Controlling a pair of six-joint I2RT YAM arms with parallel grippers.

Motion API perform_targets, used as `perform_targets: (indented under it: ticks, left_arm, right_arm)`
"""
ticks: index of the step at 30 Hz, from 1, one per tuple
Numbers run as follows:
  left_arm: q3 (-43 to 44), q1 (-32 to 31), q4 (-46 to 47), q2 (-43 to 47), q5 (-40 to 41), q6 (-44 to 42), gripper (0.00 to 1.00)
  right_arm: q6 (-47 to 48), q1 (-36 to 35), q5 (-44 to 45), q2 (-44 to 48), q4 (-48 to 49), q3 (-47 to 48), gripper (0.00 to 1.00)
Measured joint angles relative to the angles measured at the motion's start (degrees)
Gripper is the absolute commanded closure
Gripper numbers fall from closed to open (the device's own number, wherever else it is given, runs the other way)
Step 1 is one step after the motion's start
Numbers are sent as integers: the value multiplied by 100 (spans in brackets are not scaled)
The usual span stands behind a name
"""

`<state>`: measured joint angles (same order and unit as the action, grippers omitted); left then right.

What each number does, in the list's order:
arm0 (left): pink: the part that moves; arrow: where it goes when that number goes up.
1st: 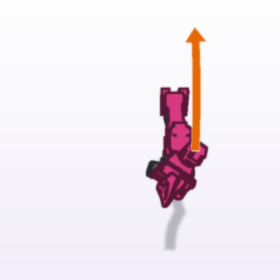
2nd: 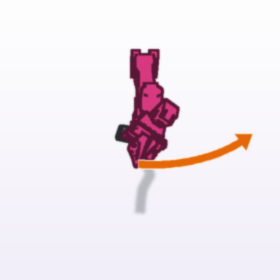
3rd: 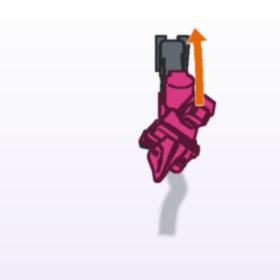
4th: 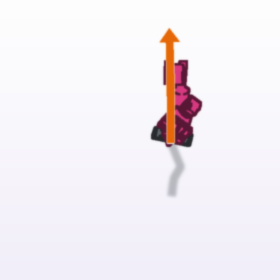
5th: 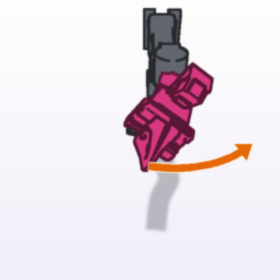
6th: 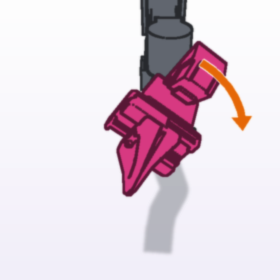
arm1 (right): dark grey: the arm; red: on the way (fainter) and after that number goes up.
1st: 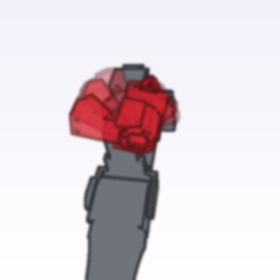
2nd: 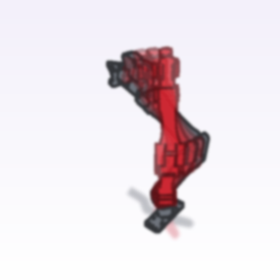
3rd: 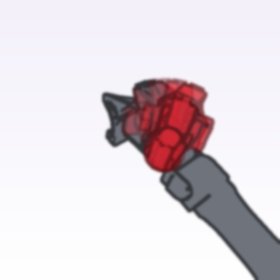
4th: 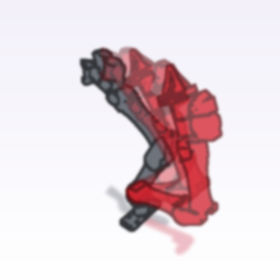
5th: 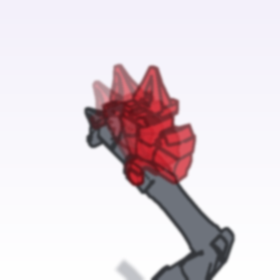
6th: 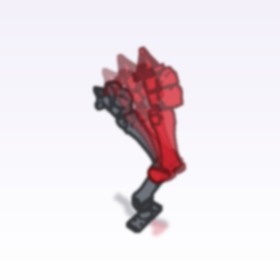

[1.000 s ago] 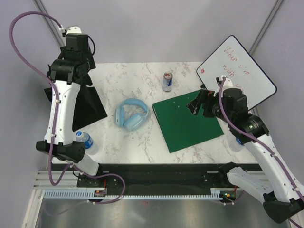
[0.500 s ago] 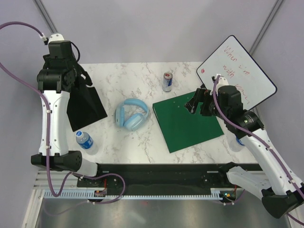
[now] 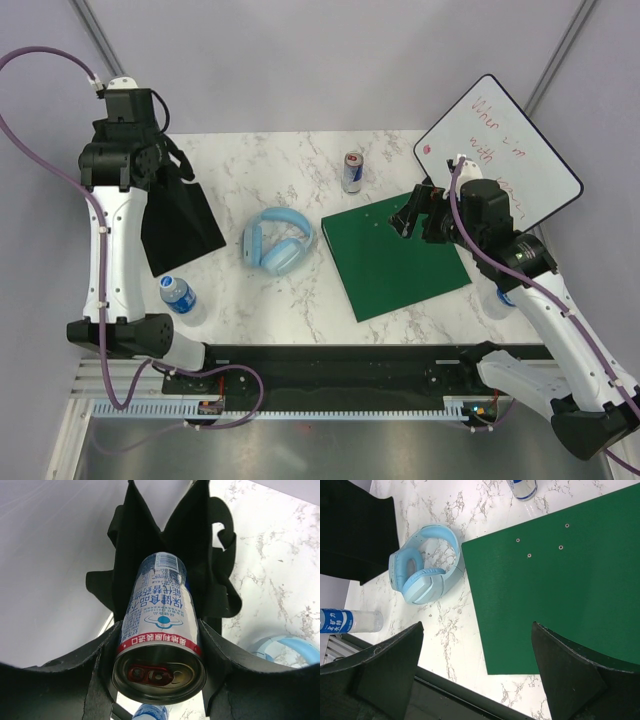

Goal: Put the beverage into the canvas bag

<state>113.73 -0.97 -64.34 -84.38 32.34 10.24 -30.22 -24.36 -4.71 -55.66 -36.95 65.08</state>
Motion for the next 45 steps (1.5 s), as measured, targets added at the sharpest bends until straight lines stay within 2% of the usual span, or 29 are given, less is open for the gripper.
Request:
perform_targets:
  ticks: [8, 15, 21, 26, 34, 45]
  left_arm:
    - [186, 94, -221, -208, 144, -37, 98]
    - [487, 643, -334, -603, -415, -31, 98]
    - [1047, 699, -470, -1152, -697, -26, 98]
    - [1067, 739, -505, -1274, -763, -26, 98]
    - [1108, 1161, -461, -1788, -1176, -4, 98]
    - [1121, 1191, -345, -2319, -1543, 92, 98]
  right_arm:
    - [28, 0, -72, -22, 55, 0, 4]
    - [127, 0, -111, -66, 68, 0, 4]
    - [129, 0, -153, -28, 251, 0, 4]
    - [127, 0, -208, -20, 358, 0, 4]
    - [129, 0, -212, 42, 385, 0, 4]
    - [125, 0, -184, 151, 400, 0, 4]
